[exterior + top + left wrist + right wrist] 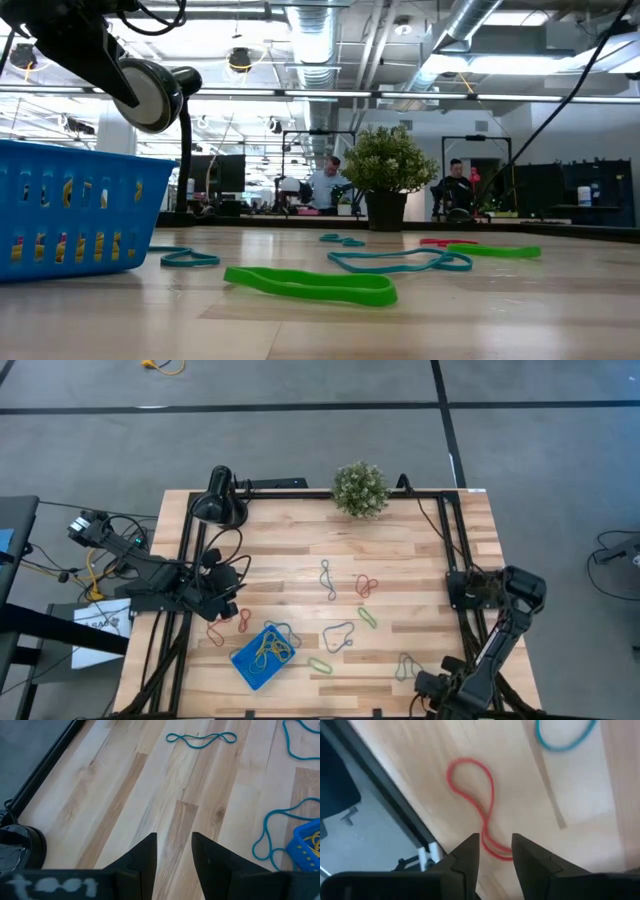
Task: Pick and place rubber bands into bin
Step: Put the red rubber band into the blue basket
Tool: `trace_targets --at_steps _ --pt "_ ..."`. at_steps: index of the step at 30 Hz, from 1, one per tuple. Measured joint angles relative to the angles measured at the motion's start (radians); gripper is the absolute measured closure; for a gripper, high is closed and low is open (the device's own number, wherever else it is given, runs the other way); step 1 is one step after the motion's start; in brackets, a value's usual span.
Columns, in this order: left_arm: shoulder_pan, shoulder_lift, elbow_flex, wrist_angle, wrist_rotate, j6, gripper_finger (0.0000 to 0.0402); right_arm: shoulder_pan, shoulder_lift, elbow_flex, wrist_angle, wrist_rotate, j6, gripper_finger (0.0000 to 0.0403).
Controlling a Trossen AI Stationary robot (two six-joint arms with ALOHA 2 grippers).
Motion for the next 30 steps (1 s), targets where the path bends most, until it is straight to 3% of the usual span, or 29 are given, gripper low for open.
trace_targets --at_steps 8,30 --pt "0.0 0.0 0.0 0.0 0.0 0.0 0.029 -0.001 0.044 -0.043 0.141 -0.02 -0.01 0.0294" --pt "0.0 0.0 0.0 0.0 0.0 0.001 0.029 0.008 0.051 -0.041 0.099 -0.025 -0.052 0.0295"
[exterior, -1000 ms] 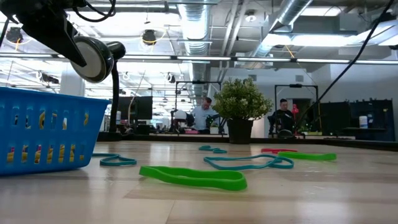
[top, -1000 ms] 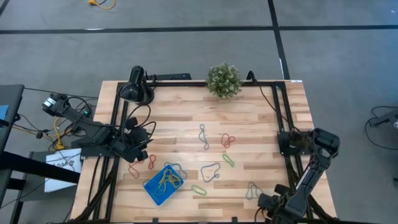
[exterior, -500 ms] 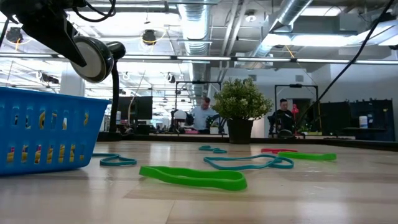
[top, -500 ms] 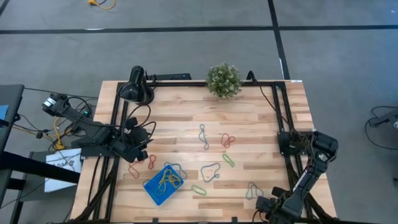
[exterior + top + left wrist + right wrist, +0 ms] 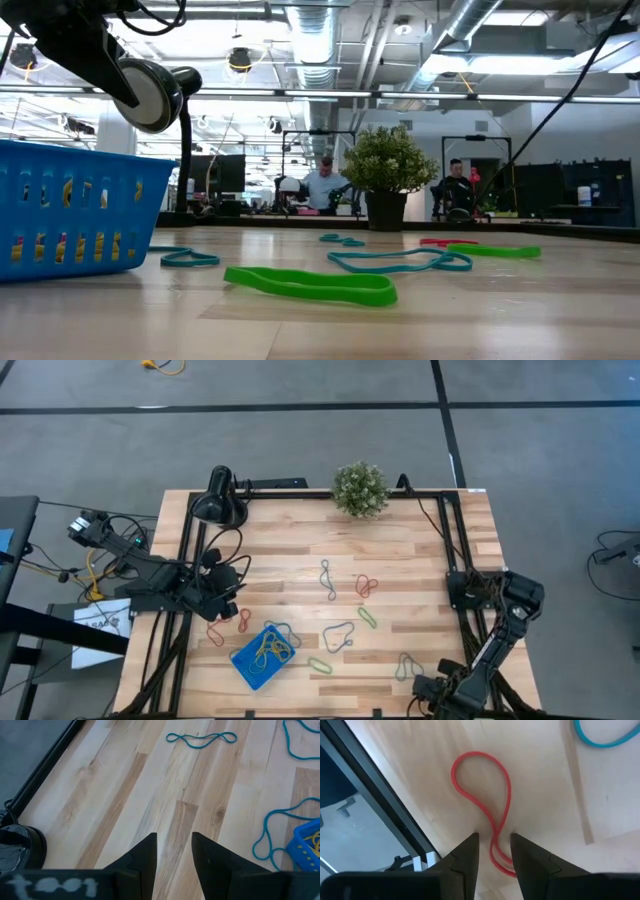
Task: Pick and place rubber bands into bin
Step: Put the red rubber band into the blue basket
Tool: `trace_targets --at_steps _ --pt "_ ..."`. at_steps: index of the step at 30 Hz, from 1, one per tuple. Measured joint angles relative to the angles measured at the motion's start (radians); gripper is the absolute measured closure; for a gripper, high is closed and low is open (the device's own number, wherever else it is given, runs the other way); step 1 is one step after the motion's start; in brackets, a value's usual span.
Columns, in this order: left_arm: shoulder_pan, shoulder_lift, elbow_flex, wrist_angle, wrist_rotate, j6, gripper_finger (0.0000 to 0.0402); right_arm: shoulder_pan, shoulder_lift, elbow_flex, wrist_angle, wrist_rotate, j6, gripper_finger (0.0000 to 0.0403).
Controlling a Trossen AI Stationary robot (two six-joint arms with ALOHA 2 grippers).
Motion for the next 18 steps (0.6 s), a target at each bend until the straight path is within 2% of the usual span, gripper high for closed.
trace_targets --at_steps 3,7,13,18 --pt "0.0 0.0 0.0 0.0 0.0 0.0 0.029 0.013 0.0 0.0 -0.001 0.026 0.0 0.0295" --pt "0.0 0.0 0.0 0.001 0.0 0.0 0.029 0.027 0.0 -0.003 0.0 0.138 0.007 0.0295" --pt "0.0 0.0 0.0 0.001 0.0 -0.001 0.029 0.023 -0.013 -0.079 0.089 0.069 0.032 0.0311" --pt "0.0 0.0 0.0 0.002 0.0 -0.001 0.029 0.023 -0.019 -0.088 0.1 0.083 0.017 0.036"
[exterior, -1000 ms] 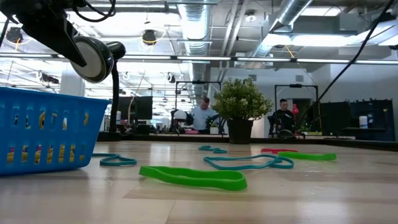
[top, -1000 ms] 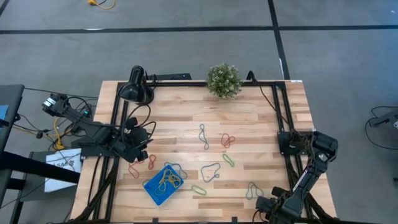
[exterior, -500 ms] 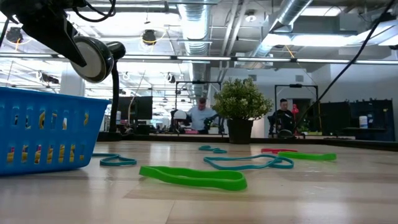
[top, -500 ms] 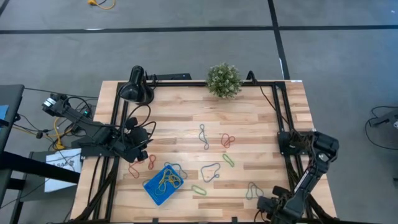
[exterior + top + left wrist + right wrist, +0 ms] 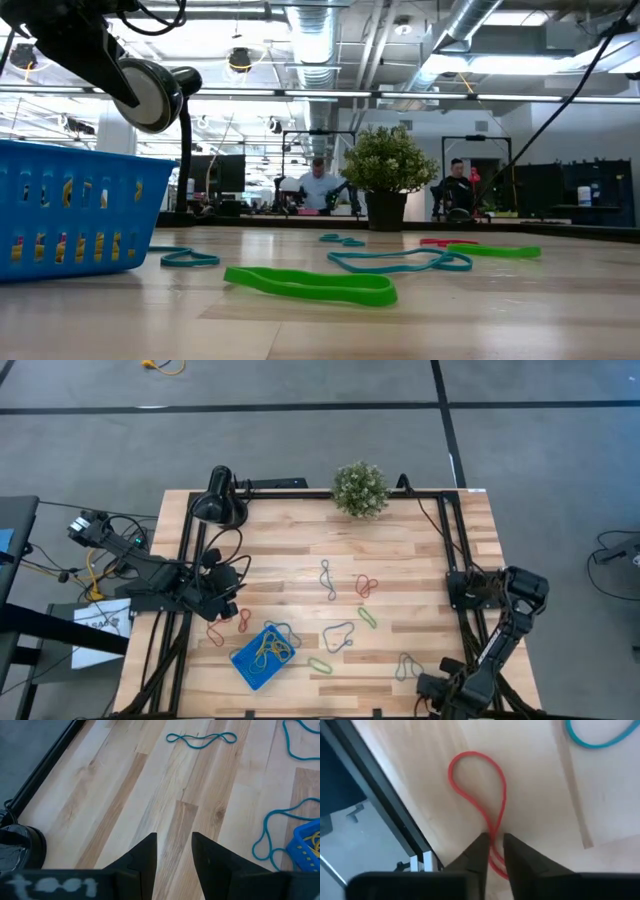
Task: Pick and place rubber bands into bin
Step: Put the red rubber band into the blue basket
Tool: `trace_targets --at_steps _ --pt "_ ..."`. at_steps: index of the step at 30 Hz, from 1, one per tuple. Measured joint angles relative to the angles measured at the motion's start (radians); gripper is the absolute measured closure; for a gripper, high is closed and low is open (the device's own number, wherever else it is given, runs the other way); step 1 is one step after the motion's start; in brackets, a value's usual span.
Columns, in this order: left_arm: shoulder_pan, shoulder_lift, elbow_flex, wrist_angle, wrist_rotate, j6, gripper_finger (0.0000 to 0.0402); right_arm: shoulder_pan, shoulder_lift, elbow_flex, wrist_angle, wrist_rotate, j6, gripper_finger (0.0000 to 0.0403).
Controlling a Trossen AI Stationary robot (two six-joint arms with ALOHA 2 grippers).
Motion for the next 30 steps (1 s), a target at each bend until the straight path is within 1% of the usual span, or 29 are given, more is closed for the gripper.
trace_targets --at_steps 3,7,8,12,14,17,20,22,23,24,26,27,30 --pt "0.0 0.0 0.0 0.0 0.0 0.0 0.029 -0.006 -0.01 0.002 0.008 0.003 -0.03 0.0395" --pt "0.0 0.0 0.0 0.0 0.0 0.0 0.029 -0.01 -0.041 0.001 0.001 0.038 -0.025 0.0397" --pt "0.0 0.0 0.0 0.0 0.0 0.0 0.029 -0.013 -0.049 -0.001 -0.003 0.065 -0.025 0.0399" --pt "0.0 0.0 0.0 0.0 0.0 0.0 0.029 -0.042 -0.113 -0.002 -0.021 0.241 -0.048 0.04" --pt "0.0 0.0 0.0 0.0 0.0 0.0 0.029 -0.056 -0.152 -0.001 -0.021 0.354 -0.109 0.0401" --pt "0.0 0.0 0.0 0.004 0.0 -0.001 0.029 -0.075 -0.217 -0.001 0.003 0.582 -0.282 0.0402" --pt "0.0 0.0 0.0 0.016 0.0 0.0 0.029 -0.108 -0.268 0.001 0.069 0.859 -0.542 0.0402" --pt "0.0 0.0 0.0 0.028 -0.001 0.001 0.029 -0.14 -0.284 0.001 0.162 1.052 -0.74 0.0402" --pt "0.0 0.0 0.0 0.033 -0.005 0.001 0.029 -0.165 -0.289 0.001 0.221 1.12 -0.837 0.0402" --pt "0.0 0.0 0.0 0.04 -0.011 0.001 0.029 -0.191 -0.291 0.001 0.291 1.159 -0.924 0.0402" --pt "0.0 0.0 0.0 0.059 -0.019 0.002 0.029 -0.26 -0.289 0.001 0.441 1.15 -1.088 0.0402" --pt "0.0 0.0 0.0 0.065 -0.02 0.003 0.029 -0.3 -0.279 0.001 0.534 1.117 -1.16 0.0402" --pt "0.0 0.0 0.0 0.065 -0.02 0.005 0.029 -0.421 -0.213 0.003 0.833 0.945 -1.36 0.0402"
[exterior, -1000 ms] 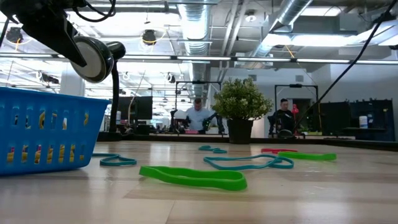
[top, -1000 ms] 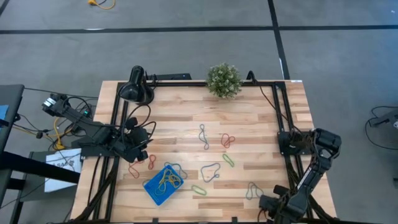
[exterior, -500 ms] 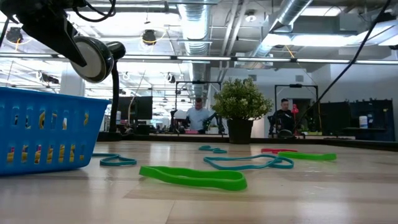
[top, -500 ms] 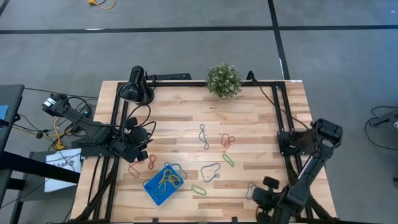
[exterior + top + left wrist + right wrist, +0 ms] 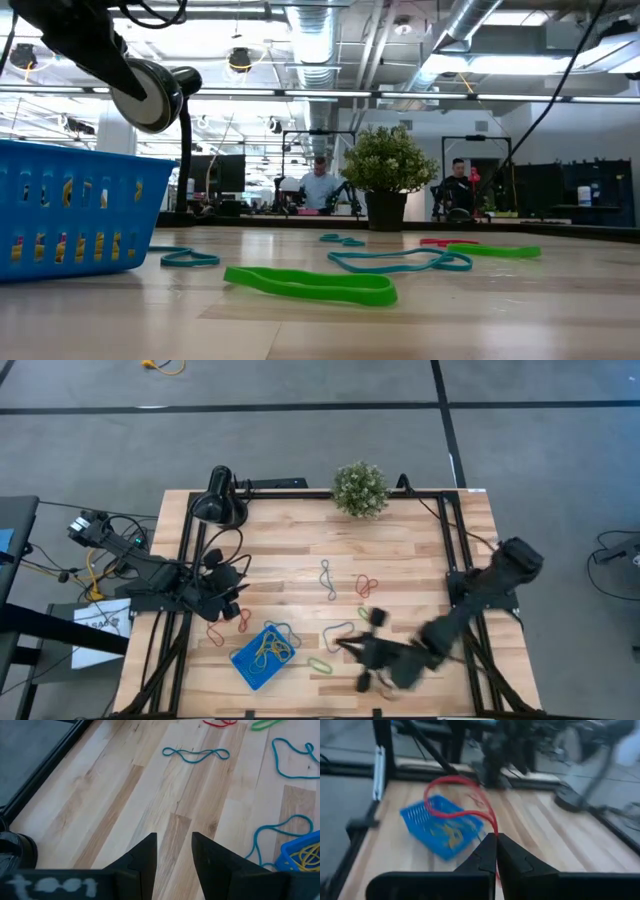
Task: Pick and place rubber bands into bin
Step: Put the red rubber band into the blue basket
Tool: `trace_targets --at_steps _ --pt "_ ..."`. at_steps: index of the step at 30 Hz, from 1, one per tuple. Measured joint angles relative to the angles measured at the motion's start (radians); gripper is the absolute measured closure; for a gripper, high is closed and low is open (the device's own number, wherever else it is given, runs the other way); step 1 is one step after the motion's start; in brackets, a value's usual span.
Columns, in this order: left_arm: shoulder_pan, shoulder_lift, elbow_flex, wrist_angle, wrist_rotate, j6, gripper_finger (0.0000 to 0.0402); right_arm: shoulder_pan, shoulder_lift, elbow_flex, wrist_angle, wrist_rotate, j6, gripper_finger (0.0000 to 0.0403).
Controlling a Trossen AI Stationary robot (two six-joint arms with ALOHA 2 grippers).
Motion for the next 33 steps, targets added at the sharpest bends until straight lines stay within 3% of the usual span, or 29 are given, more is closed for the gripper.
trace_targets --at_steps 3,6,12,20,26,33 --pt "0.0 0.0 0.0 0.0 0.0 0.004 0.029 -0.095 0.098 0.0 0.328 -0.181 -0.179 0.0403" --pt "0.0 0.0 0.0 0.0 -0.001 0.013 0.029 -0.167 0.196 0.0 0.574 -0.327 -0.254 0.0403" --pt "0.0 0.0 0.0 0.001 -0.003 -0.016 0.029 -0.256 0.354 0.032 0.745 -0.451 -0.172 0.0403" --pt "0.0 0.0 0.0 0.001 0.0 -0.072 0.029 -0.283 0.534 0.294 0.651 -0.61 -0.167 0.0403" --pt "0.0 0.0 0.0 0.001 -0.001 -0.068 0.029 -0.287 0.615 0.487 0.381 -0.556 -0.167 0.0403" --pt "0.0 0.0 0.0 0.0 -0.001 -0.068 0.029 -0.292 0.609 0.532 0.219 -0.531 -0.001 0.0403"
